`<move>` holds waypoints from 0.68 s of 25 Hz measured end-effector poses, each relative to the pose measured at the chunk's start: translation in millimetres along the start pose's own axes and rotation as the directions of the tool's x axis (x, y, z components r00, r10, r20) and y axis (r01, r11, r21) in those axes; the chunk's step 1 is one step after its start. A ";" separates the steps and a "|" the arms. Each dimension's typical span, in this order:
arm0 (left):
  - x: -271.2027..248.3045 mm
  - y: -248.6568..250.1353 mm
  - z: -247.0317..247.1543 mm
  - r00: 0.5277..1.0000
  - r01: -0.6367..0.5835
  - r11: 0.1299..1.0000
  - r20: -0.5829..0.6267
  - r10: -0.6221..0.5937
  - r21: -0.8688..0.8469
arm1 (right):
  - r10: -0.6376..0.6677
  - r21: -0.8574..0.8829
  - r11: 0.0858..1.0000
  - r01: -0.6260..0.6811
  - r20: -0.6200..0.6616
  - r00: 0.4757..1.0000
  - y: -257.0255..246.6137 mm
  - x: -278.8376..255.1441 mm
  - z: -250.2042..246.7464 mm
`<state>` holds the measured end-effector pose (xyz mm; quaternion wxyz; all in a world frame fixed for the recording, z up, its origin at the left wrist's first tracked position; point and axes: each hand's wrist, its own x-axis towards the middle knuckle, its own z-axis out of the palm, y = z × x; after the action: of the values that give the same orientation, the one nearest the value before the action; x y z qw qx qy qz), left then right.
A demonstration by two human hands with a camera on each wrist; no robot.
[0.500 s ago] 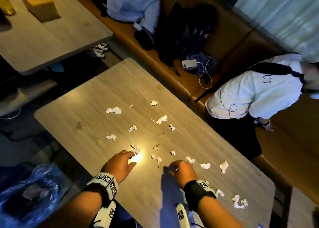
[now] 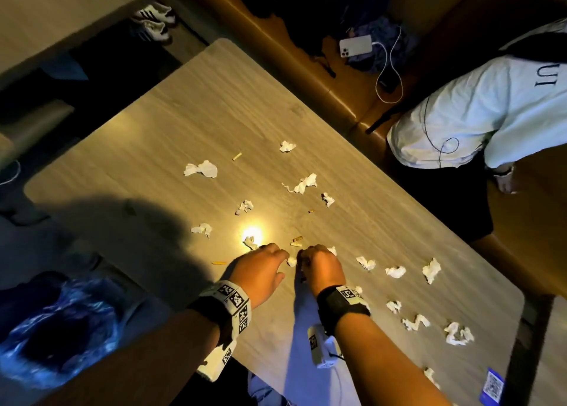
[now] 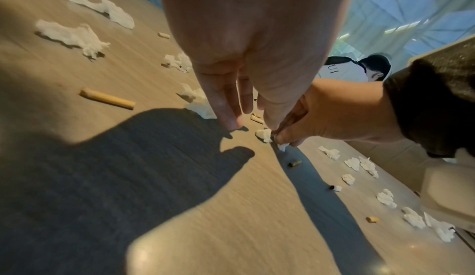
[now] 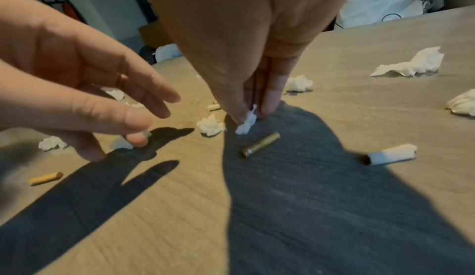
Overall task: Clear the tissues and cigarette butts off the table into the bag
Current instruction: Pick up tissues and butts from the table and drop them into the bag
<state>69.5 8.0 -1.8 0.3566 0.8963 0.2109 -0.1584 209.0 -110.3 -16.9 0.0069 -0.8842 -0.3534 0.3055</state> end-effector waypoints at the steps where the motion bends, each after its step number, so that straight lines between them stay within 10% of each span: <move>1: 5.4 1.5 2.6 1.000 -0.006 1.000 0.002 0.006 -0.012 | -0.001 -0.007 1.000 0.001 -0.004 1.000 3.4 0.9 2.0; 11: 41.6 16.0 38.7 0.995 -0.102 0.978 0.011 0.102 0.184 | 0.264 0.459 0.872 -0.170 -0.150 0.953 27.3 -35.2 -20.3; 17: 11.7 -17.7 54.6 0.990 0.040 0.994 -0.131 -0.053 -0.097 | 0.202 0.527 0.843 -0.105 -0.130 0.971 24.5 -46.8 -31.4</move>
<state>63.5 -15.8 -54.9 0.3797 0.8819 0.2622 -0.0965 214.9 -151.7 28.0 0.2511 -0.8992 -0.1842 0.3073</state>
